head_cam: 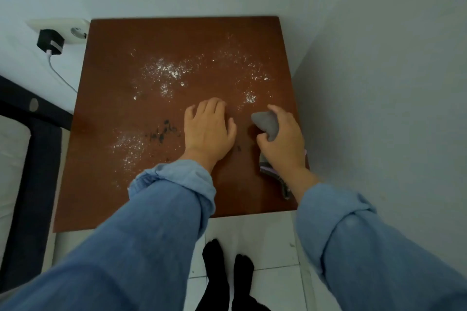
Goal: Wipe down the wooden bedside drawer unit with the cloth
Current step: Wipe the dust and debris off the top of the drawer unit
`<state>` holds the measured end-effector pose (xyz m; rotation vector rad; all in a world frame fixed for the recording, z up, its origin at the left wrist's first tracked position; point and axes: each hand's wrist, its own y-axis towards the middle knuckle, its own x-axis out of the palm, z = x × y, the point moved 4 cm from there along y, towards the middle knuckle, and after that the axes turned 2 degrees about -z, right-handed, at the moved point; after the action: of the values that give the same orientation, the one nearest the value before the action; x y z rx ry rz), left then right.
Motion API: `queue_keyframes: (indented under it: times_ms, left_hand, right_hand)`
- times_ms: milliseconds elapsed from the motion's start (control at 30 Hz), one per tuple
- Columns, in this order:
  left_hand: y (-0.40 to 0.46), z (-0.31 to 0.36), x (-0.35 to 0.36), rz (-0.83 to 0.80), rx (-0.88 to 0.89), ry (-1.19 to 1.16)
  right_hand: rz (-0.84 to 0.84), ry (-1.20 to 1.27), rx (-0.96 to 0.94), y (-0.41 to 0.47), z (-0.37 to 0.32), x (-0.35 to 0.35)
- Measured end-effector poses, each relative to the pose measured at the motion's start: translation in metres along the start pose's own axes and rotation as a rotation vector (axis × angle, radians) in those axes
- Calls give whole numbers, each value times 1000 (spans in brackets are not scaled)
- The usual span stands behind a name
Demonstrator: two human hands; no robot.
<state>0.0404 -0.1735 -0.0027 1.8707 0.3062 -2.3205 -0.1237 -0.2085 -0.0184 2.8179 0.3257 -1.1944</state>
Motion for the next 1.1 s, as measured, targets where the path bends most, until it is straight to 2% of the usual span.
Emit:
queue_keyframes:
  times_ms: [67,167,333,433,500,700,833,900,1100]
  left_hand:
    - [20,-4,-1,-84,7,-12]
    - [42,-12,-1,-131,-8,4]
    - [55,-22,5,-108,19,-35]
    - [50,-20,5,-11,2,-75]
    - [60,-20,12,15,-69,-95]
    - [69,-16,14,48,-89,-100]
    - [77,-18,13,51,-104,-103]
    - [73,-25,17,55,-135,-92]
    - [78,-32,17,20,-161,-70]
  right_hand:
    - [16,95,61,32,-8,-6]
    - [58,106,30,80,-24,-14]
    - [90,51,-113,163,-40,-31]
    - [103,-95,-199,206,-50,-39]
    - [49,-153,-251,244,-54,-27]
    - [-209,-444,-332,303,-44,24]
    - [-232,-508,-383,308,-36,41]
    - [-287,-444,-402,299,-37,52]
    - [-288,-276,-451,250,-37,52]
